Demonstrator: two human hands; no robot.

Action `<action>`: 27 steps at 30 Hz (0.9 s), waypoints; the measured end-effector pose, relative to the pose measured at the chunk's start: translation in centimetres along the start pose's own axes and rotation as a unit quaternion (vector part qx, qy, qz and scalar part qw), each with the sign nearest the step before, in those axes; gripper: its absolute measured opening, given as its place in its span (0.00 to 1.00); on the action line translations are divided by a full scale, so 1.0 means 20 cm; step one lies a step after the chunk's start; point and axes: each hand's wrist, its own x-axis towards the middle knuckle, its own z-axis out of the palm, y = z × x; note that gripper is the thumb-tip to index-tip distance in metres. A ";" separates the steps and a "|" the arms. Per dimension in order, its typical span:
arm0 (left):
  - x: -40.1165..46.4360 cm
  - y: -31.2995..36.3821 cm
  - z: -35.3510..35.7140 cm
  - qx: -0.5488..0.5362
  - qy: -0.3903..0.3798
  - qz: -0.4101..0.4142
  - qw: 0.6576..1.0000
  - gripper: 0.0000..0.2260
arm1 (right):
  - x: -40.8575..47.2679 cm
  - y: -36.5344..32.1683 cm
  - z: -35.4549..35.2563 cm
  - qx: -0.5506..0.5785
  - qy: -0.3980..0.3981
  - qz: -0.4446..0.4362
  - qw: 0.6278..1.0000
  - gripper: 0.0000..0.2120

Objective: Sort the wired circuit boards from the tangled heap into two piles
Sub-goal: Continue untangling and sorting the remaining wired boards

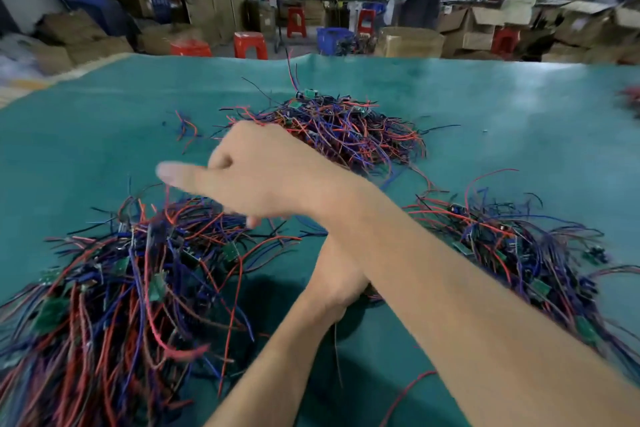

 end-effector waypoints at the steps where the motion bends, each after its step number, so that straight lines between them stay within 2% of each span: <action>1: 0.00 0.00 0.00 -0.002 0.004 0.015 1.000 0.11 | 0.05 0.05 0.01 -0.052 -0.017 0.019 0.998 0.28; 4: 0.01 0.03 0.03 -0.004 -0.026 0.045 0.999 0.05 | 0.17 0.30 -0.05 -0.150 0.038 0.093 0.983 0.13; 5: 0.02 0.03 0.03 -0.005 -0.022 0.040 0.999 0.05 | 0.19 0.39 -0.09 -0.174 0.068 0.124 0.975 0.13; 7: 0.03 0.02 0.03 0.000 -0.010 0.036 0.999 0.05 | 0.22 0.56 -0.16 -0.198 0.092 0.174 0.960 0.19; 10: 0.03 0.02 0.03 0.000 -0.013 0.040 0.999 0.05 | 0.22 0.78 -0.18 -0.205 0.044 0.224 0.952 0.22; 12: 0.03 0.03 0.03 0.001 -0.014 0.040 0.999 0.05 | 0.20 0.86 -0.16 -0.208 0.042 0.232 0.949 0.20; 16: 0.03 0.03 0.02 -0.010 -0.009 0.032 0.999 0.05 | 0.21 0.93 -0.14 -0.178 0.120 0.225 0.950 0.13; 19: 0.03 0.03 0.03 -0.013 -0.005 0.030 0.999 0.06 | 0.20 0.94 -0.17 -0.115 0.191 0.222 0.949 0.04; 22: 0.02 0.03 0.02 -0.013 -0.007 0.029 0.999 0.06 | 0.15 0.96 -0.25 -0.066 0.270 0.211 0.937 0.10; 27: 0.03 0.03 0.02 -0.015 -0.004 0.031 0.999 0.06 | 0.06 0.99 -0.28 -0.099 0.225 0.228 0.942 0.10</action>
